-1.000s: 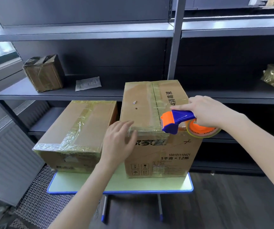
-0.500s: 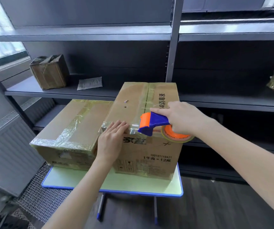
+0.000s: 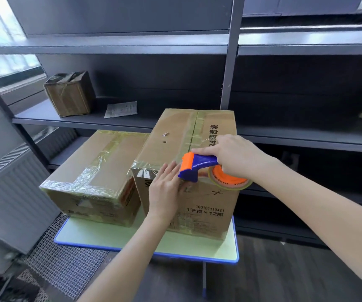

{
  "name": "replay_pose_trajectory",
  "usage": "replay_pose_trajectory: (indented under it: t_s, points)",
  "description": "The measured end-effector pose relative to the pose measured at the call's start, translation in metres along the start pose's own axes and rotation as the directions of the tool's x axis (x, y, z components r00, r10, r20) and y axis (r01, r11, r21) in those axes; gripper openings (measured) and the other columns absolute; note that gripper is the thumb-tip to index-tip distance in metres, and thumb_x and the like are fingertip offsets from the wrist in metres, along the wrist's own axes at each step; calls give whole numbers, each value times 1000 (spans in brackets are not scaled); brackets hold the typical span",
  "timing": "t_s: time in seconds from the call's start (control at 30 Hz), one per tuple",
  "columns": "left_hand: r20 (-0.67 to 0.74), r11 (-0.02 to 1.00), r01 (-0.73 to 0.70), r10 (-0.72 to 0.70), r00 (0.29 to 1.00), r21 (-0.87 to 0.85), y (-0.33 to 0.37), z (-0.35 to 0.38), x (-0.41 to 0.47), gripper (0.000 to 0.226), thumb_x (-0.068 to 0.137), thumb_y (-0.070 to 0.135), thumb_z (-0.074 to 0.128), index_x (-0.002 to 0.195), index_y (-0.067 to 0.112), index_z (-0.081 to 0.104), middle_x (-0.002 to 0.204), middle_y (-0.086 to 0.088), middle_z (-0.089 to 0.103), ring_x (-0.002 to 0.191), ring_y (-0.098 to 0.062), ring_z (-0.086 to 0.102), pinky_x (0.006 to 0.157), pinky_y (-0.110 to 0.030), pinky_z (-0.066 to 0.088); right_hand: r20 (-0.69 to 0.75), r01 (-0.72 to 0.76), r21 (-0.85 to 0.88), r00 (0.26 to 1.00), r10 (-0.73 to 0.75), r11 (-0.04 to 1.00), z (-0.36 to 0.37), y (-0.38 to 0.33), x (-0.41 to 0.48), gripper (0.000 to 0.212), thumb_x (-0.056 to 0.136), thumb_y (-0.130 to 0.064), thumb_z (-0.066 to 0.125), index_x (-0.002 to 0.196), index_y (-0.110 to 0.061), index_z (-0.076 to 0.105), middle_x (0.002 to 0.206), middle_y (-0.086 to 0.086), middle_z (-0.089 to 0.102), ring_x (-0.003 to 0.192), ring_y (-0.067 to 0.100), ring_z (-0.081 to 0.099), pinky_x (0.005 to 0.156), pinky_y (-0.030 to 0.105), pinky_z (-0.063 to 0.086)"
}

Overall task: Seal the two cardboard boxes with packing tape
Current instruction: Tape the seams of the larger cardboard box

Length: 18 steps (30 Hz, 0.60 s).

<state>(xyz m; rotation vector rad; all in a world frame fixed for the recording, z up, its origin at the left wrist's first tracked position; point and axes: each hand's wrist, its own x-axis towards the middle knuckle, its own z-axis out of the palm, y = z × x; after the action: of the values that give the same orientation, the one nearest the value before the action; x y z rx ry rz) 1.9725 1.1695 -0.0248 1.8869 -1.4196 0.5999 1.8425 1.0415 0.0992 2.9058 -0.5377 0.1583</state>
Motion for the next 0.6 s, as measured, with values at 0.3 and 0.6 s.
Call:
replay_pose_trajectory:
  t_s: [0.3,0.6]
  points:
    - [-67,996,-38,44,997,80,-9,5,0,31,76,24,76,101,8,74,105,-6,71,103,-24,66,90,-44,53,47,0,49,999,-3,999,1,41,-15,66,92,-14,36,135,-61,19,76,-9,28,70,11,34,66,28,29]
    - [-52,992,-35,41,998,121,-10,5,1,34,73,21,80,104,8,73,107,-6,69,106,-23,64,94,-40,50,61,-65,43,996,63,997,12,99,-53,79,88,-8,43,132,-67,12,81,-8,37,71,10,40,62,25,30]
